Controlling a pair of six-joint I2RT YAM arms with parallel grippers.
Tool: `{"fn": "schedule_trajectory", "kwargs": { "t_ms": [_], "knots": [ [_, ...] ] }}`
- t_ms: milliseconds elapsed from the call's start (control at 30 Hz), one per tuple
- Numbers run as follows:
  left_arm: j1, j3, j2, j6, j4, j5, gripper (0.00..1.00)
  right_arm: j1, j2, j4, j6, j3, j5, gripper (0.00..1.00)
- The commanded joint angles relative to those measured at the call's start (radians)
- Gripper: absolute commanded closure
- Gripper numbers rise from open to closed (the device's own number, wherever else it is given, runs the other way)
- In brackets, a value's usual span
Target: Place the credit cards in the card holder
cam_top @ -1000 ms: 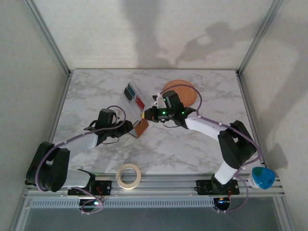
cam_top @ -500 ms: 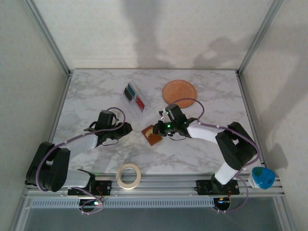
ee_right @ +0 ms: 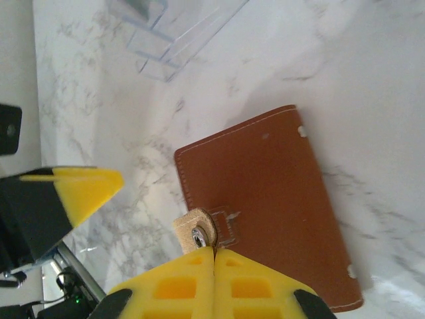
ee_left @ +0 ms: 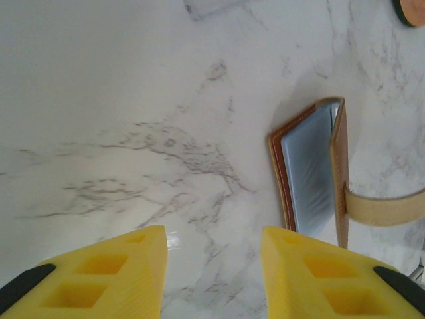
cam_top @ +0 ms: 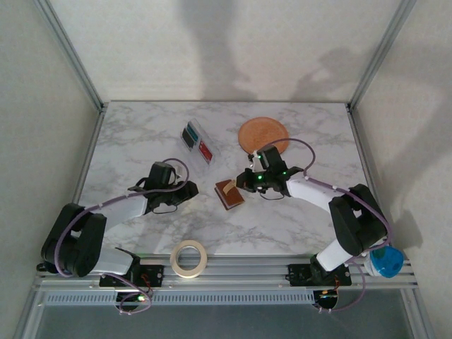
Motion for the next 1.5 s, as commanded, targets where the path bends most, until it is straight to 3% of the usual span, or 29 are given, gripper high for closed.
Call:
{"fn": "schedule_trajectory", "kwargs": {
  "t_ms": [0,167,500,700,867,1067,1200,1300,1467],
  "knots": [
    [-0.045,0.054,0.037,0.012,0.008,-0.012,0.59,-0.052,0.000,-0.056,-0.023,0.011,-0.032,1.00],
    [-0.097,0.091,0.075,-0.007,0.028,-0.020,0.59,-0.125,0.001,-0.073,-0.036,-0.010,-0.066,1.00],
    [-0.152,0.180,0.153,-0.009,0.020,-0.021,0.59,-0.227,0.046,-0.125,-0.129,-0.046,-0.019,1.00],
    [-0.180,0.241,0.199,-0.006,0.030,-0.014,0.46,-0.229,0.058,-0.137,-0.160,-0.057,0.002,1.00],
    [-0.191,0.287,0.249,-0.009,0.034,-0.002,0.44,-0.229,0.041,-0.149,-0.186,-0.063,0.007,1.00],
    [-0.193,0.331,0.294,0.037,-0.021,-0.048,0.68,-0.229,0.028,-0.162,-0.198,-0.068,0.010,1.00],
    [-0.191,0.342,0.306,0.053,-0.042,-0.052,0.71,-0.228,0.022,-0.157,-0.200,-0.074,-0.012,1.00],
    [-0.190,0.344,0.305,0.062,-0.040,-0.050,0.87,-0.228,0.029,-0.164,-0.207,-0.071,-0.008,1.00],
    [-0.190,0.344,0.315,0.065,-0.026,-0.026,0.83,-0.217,0.054,-0.166,-0.214,-0.060,-0.037,1.00]
  ]
}}
